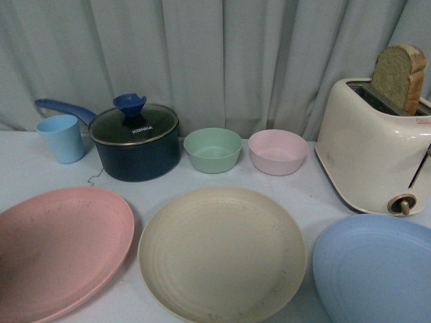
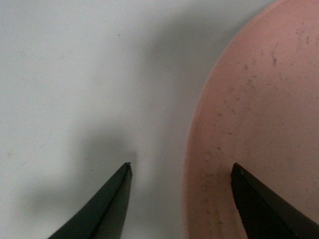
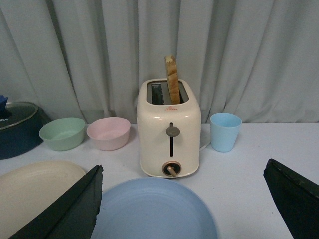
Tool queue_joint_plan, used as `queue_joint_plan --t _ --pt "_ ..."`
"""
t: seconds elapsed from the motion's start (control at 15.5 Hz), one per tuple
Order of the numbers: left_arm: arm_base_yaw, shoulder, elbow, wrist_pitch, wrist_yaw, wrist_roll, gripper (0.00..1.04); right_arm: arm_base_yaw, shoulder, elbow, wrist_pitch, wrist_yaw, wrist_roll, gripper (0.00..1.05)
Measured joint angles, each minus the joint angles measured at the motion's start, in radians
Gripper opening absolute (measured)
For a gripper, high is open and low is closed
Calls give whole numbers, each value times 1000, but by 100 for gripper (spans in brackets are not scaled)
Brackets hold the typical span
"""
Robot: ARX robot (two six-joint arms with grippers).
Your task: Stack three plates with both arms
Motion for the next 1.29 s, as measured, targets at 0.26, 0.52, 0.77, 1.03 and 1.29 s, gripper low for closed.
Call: queue_joint_plan --t 0.26,0.52,0.77,1.03,1.29 --pt "-4 0 0 16 0 -5 20 0 0 0 0 0 0 98" --pt "-6 -37 0 -8 16 -37 4 0 0 0 0 0 0 98" --pt "-8 -216 0 -137 11 -5 3 0 0 0 0 0 0 98" --pt "-50 -500 2 -364 41 -25 3 0 0 0 0 0 0 98" --pt "-417 -592 51 -411 -47 -147 3 0 0 0 0 0 0 98"
